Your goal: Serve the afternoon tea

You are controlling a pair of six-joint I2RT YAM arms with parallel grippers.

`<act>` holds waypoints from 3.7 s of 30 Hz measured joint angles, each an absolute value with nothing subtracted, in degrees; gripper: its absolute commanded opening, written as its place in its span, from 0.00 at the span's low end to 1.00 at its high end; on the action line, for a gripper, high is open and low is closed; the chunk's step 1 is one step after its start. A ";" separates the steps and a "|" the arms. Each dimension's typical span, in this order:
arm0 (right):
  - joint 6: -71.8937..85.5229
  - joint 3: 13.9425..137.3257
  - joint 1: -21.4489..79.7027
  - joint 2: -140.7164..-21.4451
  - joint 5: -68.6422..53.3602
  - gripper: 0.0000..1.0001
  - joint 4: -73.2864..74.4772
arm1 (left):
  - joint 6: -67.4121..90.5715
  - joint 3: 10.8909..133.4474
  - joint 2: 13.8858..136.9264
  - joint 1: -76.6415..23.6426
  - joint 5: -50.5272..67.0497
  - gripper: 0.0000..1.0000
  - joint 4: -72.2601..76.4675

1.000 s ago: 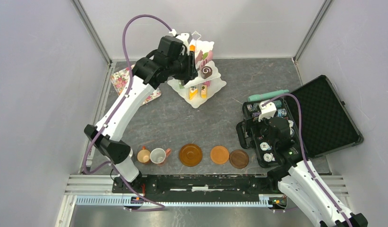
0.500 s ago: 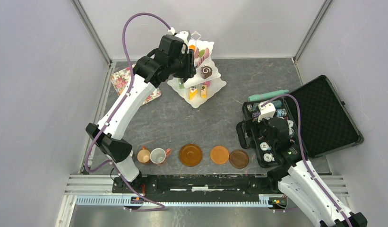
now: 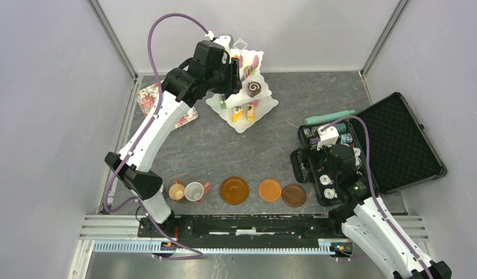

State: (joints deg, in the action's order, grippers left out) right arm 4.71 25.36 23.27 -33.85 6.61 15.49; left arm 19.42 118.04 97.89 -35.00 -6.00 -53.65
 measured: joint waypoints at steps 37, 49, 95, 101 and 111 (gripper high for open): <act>4.71 25.36 23.27 -33.85 6.02 0.98 15.46 | 18.61 76.47 70.91 -3.81 -14.35 0.54 -54.70; 4.71 25.34 23.59 -33.80 6.07 0.98 15.49 | 22.46 73.82 81.47 5.23 -10.20 0.54 -50.63; 4.71 25.34 23.64 -34.35 6.07 0.98 15.46 | 22.41 71.16 90.26 8.56 -8.05 0.51 -43.16; 4.71 25.34 23.64 -34.35 6.09 0.98 15.46 | 22.41 71.09 85.67 8.56 -8.93 0.52 -42.74; 4.71 25.34 23.64 -34.35 6.09 0.98 15.46 | 22.41 70.83 88.07 8.56 -6.28 0.53 -41.60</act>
State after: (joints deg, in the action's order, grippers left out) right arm 4.71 25.34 23.64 -34.35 6.09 15.46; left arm 22.41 70.83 88.07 8.56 -6.28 -41.60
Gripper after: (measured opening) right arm 0.978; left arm 0.535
